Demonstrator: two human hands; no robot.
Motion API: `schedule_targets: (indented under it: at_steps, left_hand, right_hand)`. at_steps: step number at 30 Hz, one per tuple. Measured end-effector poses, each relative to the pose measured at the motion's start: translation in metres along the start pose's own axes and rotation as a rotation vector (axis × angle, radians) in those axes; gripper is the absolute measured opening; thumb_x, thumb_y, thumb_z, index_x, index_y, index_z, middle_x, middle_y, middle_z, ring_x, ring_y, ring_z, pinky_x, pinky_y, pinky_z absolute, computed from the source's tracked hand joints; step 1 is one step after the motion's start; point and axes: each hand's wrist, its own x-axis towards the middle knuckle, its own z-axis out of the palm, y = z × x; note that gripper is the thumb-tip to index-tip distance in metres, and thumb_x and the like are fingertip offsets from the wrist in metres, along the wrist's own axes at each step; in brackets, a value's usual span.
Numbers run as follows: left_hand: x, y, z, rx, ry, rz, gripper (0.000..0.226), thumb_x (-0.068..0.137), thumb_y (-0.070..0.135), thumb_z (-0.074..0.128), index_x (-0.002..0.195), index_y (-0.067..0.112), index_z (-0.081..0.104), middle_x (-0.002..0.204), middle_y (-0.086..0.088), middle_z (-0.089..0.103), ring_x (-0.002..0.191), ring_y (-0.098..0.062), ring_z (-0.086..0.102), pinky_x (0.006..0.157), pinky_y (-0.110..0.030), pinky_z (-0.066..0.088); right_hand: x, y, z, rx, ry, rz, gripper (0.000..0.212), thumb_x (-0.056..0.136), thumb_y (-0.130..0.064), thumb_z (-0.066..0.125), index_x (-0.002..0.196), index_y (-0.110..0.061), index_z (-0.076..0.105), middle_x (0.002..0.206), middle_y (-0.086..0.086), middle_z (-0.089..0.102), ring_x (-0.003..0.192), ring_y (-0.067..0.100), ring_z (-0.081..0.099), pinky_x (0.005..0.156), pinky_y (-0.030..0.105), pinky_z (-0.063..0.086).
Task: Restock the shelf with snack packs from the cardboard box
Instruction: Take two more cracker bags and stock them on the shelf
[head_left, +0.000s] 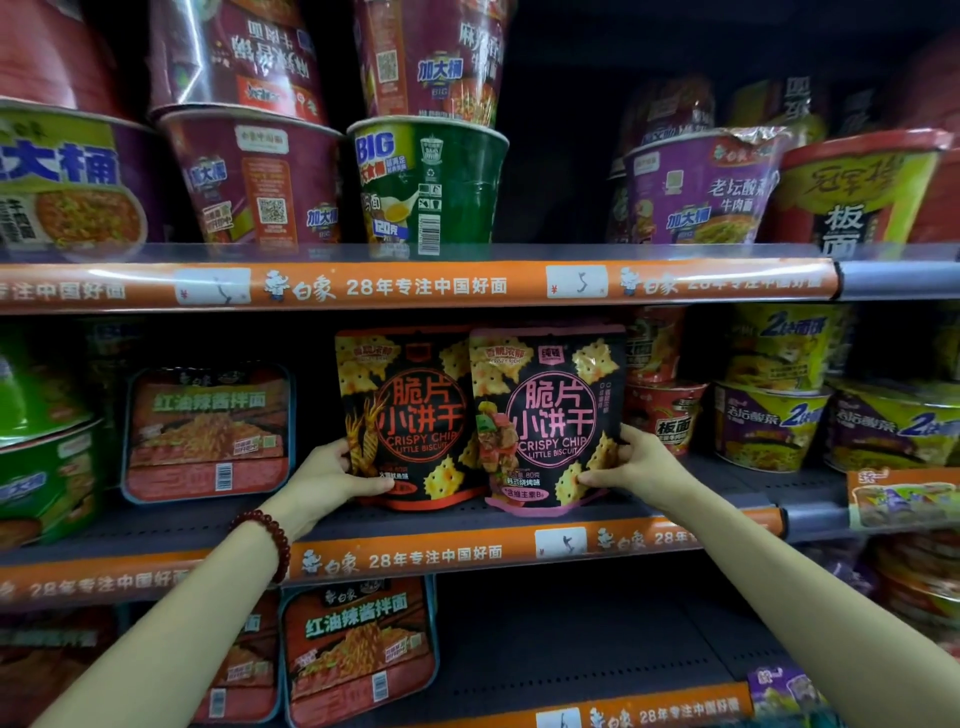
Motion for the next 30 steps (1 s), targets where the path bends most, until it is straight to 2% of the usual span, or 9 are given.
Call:
schedule_targets:
  at_steps: [3,6,10,13,15,21,25,28,30]
  left_hand:
    - [-0.005,0.002,0.000,0.059,0.036,-0.004,0.070,0.073,0.007,0.080,0.135,0.008,0.046,0.122,-0.013,0.061,0.106,-0.018,0.055,0.097,-0.033,0.043]
    - [-0.009,-0.001,-0.002,0.227,0.167,-0.015,0.073,0.072,0.022,0.082,0.135,0.008,0.047,0.113,-0.014,0.064,0.105,-0.027,0.060,0.094,-0.038,0.048]
    - [-0.026,0.007,-0.001,0.394,0.362,0.020,0.043,0.078,0.029,0.077,0.112,0.007,0.062,0.088,-0.010,0.070,0.085,-0.025,0.064,0.077,-0.037,0.053]
    - [-0.043,0.025,0.011,0.495,0.389,0.093,0.021,0.086,0.027,0.069,0.096,0.008,0.069,0.086,-0.009,0.070,0.074,-0.020,0.060,0.067,-0.030,0.048]
    - [-0.054,0.038,0.026,0.505,0.307,0.138,0.015,0.087,0.026,0.067,0.091,0.012,0.070,0.084,-0.003,0.067,0.076,-0.018,0.061,0.067,-0.027,0.046]
    - [-0.079,0.073,0.115,0.554,-0.013,0.322,0.007,0.083,0.024,0.069,0.085,0.017,0.071,0.081,0.005,0.069,0.068,0.003,0.059,0.054,-0.008,0.039]
    - [-0.088,0.085,0.201,0.576,-0.207,0.430,0.011,0.081,0.019,0.071,0.088,0.010,0.073,0.086,0.002,0.070,0.086,-0.007,0.064,0.066,-0.010,0.043]
    - [-0.099,0.093,0.270,0.582,-0.340,0.507,0.009,0.082,0.019,0.069,0.087,0.012,0.071,0.087,0.000,0.069,0.081,-0.009,0.060,0.068,-0.016,0.040]
    - [-0.106,0.097,0.315,0.591,-0.440,0.541,0.009,0.083,0.019,0.068,0.089,0.013,0.070,0.085,0.002,0.067,0.079,-0.009,0.059,0.066,-0.016,0.038]
  right_hand:
    - [-0.004,0.001,-0.003,-0.135,0.056,-0.011,0.071,0.062,-0.019,0.087,0.123,-0.013,0.053,0.108,0.005,0.069,0.102,0.021,0.065,0.097,0.041,0.050]
    - [-0.011,-0.003,-0.009,-0.236,0.159,-0.015,0.072,0.065,-0.027,0.086,0.126,-0.012,0.052,0.106,0.007,0.067,0.099,0.023,0.064,0.092,0.039,0.051]
    - [-0.026,-0.005,-0.019,-0.280,0.165,-0.056,0.048,0.070,-0.026,0.083,0.112,-0.014,0.063,0.088,-0.002,0.071,0.087,0.015,0.066,0.085,0.033,0.054]
    - [-0.040,-0.004,-0.027,-0.340,0.140,-0.105,0.029,0.074,-0.023,0.080,0.100,-0.014,0.071,0.079,-0.004,0.071,0.079,0.006,0.066,0.070,0.016,0.050]
    - [-0.050,-0.002,-0.032,-0.394,0.115,-0.137,0.022,0.074,-0.022,0.079,0.094,-0.015,0.072,0.080,-0.004,0.071,0.079,0.005,0.066,0.066,0.013,0.048]
    - [-0.087,0.020,-0.064,-0.535,0.110,-0.130,0.014,0.074,-0.021,0.080,0.084,-0.016,0.072,0.083,0.002,0.072,0.081,0.013,0.068,0.076,0.024,0.052]
    - [-0.125,0.057,-0.106,-0.552,0.124,0.006,0.014,0.075,-0.019,0.078,0.085,-0.012,0.071,0.083,0.008,0.074,0.081,0.016,0.069,0.073,0.022,0.051]
    - [-0.162,0.092,-0.144,-0.566,0.180,0.135,0.014,0.078,-0.022,0.076,0.087,-0.012,0.073,0.078,0.002,0.070,0.076,0.012,0.065,0.061,0.008,0.044]
    - [-0.188,0.115,-0.168,-0.560,0.198,0.230,0.013,0.080,-0.024,0.074,0.087,-0.014,0.072,0.079,0.000,0.069,0.079,0.012,0.065,0.065,0.013,0.047]
